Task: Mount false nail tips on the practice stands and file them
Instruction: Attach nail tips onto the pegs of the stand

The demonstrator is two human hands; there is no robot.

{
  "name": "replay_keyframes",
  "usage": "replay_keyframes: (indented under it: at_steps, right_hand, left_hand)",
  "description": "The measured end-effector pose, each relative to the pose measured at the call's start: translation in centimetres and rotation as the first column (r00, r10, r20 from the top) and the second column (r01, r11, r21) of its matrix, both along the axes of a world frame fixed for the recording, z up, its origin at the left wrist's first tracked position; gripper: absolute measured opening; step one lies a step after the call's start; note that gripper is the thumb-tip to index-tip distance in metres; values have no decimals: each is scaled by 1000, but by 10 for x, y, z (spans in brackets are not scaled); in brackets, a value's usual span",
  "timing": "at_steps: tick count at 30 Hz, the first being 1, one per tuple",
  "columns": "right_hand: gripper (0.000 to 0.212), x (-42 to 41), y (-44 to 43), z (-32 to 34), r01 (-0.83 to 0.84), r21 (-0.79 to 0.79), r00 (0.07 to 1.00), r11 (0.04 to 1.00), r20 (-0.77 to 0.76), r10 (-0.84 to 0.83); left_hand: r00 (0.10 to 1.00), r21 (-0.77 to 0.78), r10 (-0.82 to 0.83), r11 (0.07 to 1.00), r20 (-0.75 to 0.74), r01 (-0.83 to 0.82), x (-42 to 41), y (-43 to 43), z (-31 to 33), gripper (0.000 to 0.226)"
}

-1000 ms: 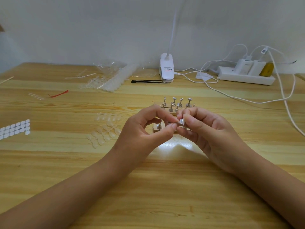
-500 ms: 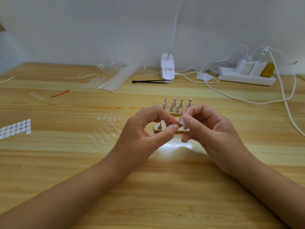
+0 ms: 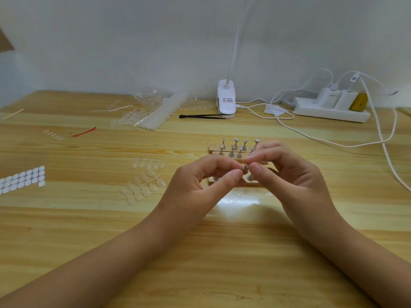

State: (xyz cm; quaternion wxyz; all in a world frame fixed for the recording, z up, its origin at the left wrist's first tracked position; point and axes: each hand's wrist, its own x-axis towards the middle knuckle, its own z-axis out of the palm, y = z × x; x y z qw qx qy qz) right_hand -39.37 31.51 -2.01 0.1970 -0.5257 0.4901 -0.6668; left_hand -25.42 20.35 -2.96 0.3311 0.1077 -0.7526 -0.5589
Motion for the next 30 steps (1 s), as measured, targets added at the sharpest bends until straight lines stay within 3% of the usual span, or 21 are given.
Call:
replay_keyframes:
  at_steps: [10,19,25,30]
  right_hand:
    - [11,-5,1,-5,163,-44,932,986,-321,-169]
    - [13,-6,2,-6,190,-76,905,979,-372,-205]
    - [12,-7,3,-6,113,-34,929,993,-351,-118]
    - [15,-13,5,-2,88,-5,874,996,-480,-79]
  left_hand:
    - [999,-33,21,999,26,-20,-1,2,0,19]
    - [999,-24,32,999,30,-31,1,2,3,9]
    - [996,-196,85,977,21,-79,4,4,4,7]
    - [996,-307,86,949,13,-78,4,7,3,2]
